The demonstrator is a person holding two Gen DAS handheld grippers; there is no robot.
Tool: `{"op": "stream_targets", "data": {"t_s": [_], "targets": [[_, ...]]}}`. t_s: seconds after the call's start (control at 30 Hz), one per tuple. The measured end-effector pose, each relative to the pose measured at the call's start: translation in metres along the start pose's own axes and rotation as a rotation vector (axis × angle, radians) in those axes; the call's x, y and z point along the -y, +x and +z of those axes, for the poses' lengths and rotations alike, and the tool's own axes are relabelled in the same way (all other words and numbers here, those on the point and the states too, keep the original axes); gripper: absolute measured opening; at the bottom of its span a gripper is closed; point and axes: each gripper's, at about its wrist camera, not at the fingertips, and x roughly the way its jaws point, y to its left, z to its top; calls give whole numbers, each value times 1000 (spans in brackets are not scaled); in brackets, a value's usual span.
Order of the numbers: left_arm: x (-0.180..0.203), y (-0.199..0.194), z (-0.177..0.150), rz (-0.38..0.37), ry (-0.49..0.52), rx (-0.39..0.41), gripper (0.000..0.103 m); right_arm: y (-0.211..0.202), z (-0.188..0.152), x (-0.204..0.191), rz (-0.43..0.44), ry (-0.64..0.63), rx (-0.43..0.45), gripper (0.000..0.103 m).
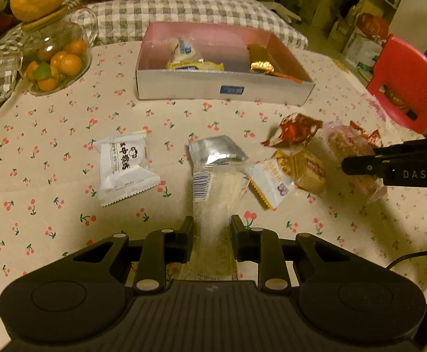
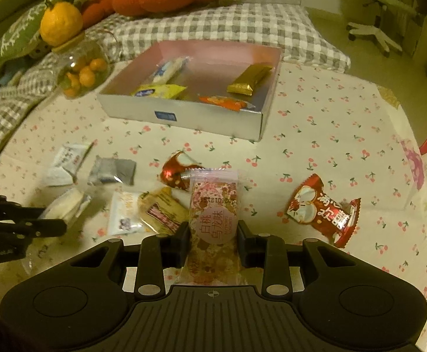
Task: Organize snacks
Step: 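Carry both packets into the silver box and open both tools to release them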
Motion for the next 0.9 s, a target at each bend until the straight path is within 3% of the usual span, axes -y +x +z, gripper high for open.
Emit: {"op": "stream_targets", "data": {"t_s": [0.5,0.9], "targets": [[-1,-15,15,-63,-50,61,22,-30,20,10,65,91,78,31],[1,-17,38,-77,-100,117,22,-32,50,20,103,194,119,31]]}}
